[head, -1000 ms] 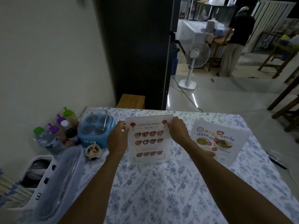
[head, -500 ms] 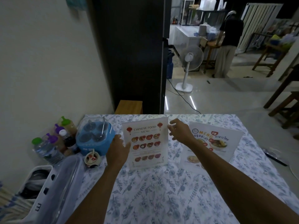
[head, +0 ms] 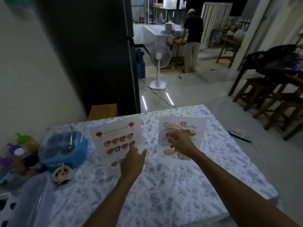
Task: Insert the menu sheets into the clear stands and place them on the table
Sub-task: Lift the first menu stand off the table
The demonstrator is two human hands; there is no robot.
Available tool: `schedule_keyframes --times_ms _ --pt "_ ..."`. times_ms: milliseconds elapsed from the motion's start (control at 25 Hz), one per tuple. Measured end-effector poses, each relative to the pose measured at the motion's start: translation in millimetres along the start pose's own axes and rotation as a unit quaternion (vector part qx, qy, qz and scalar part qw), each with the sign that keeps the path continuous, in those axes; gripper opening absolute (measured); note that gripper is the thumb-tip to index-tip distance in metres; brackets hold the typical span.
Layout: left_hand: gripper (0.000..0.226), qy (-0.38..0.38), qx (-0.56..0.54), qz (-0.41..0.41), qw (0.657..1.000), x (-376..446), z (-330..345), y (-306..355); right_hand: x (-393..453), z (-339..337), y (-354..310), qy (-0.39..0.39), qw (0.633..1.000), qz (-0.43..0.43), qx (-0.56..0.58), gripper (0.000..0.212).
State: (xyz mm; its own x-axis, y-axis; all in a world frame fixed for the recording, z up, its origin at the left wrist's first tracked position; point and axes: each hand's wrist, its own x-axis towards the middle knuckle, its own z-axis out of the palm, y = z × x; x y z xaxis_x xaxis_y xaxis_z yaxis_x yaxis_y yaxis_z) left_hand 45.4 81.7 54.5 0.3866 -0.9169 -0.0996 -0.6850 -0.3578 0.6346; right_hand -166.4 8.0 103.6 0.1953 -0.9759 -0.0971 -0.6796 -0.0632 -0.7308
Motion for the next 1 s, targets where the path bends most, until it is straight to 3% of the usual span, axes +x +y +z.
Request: schedule_keyframes --times_ms 280,480,640,800,1000 --pt "0.060 -0.021 0.027 0.103 0.994 1 61 55 -39 -53 109 0.065 0.987 0.144 0.034 0.015" --pt "0.081 -0.047 0.052 0.066 0.995 11 85 57 -35 -52 142 0.078 0.974 0.214 0.017 0.042" --pt "0.075 -0.074 0.058 0.057 0.994 31 96 47 -21 -34 159 0.027 0.981 0.191 0.005 0.060" --pt "0.045 -0.053 0.066 0.074 0.994 51 106 51 5 -20 180 -0.010 0.991 0.133 -0.013 0.048" --pt "0.043 -0.026 0.040 0.097 0.994 92 122 85 65 -55 203 -0.030 0.995 0.086 -0.027 0.036"
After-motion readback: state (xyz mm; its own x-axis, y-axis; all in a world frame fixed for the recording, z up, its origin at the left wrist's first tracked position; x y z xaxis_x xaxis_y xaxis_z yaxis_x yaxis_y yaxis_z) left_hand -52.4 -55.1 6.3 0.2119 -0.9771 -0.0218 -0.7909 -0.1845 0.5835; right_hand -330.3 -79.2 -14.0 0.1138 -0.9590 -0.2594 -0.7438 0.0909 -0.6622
